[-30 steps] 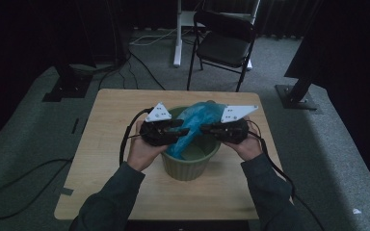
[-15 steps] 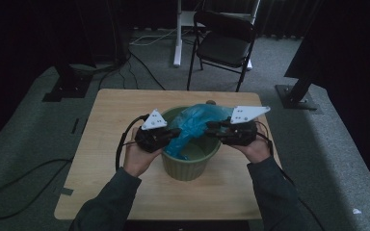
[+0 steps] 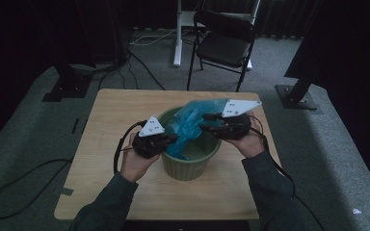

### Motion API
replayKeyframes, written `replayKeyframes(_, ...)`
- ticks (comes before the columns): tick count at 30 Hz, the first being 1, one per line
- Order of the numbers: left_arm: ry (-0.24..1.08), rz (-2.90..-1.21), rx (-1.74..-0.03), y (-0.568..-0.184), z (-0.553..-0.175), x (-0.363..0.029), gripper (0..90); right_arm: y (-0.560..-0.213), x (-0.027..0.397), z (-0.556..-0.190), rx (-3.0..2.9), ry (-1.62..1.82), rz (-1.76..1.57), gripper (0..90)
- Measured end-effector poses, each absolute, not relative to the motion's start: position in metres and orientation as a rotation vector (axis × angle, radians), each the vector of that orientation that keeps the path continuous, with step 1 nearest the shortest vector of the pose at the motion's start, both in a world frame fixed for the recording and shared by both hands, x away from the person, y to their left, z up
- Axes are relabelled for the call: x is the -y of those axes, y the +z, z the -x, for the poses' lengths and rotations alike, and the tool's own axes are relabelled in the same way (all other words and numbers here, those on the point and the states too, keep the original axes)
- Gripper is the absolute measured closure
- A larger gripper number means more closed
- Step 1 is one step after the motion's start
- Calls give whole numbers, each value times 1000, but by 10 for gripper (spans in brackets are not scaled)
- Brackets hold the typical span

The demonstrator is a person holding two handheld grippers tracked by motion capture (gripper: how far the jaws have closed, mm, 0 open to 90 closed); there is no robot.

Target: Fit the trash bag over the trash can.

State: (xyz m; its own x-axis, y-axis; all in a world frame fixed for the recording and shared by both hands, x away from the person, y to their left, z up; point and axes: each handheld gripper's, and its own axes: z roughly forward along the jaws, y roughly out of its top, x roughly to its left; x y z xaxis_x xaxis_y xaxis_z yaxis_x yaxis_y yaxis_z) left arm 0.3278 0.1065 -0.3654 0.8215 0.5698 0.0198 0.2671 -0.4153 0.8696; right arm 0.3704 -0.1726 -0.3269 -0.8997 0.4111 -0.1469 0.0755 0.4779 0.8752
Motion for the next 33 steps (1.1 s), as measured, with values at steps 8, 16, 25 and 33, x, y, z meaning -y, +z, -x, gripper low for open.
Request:
replayKeyframes(8, 385, -2017, -616, -367, -327, -109, 895, -322, 167, -379, -2356, 1378, -412, 521)
replayKeyframes(16, 391, -2022, -598, -368, -326, -110, 895, -325, 165, -388, -2390, 1324, -423, 551)
replayKeyframes(25, 396, -1987, -639, -368, -326, -122, 895, -329, 167, -387, -2369, 1231, -474, 872)
replayKeyframes(33, 393, -1980, -673, -372, -327, -129, 895, -332, 180, -385, -2341, 1209, -540, 874)
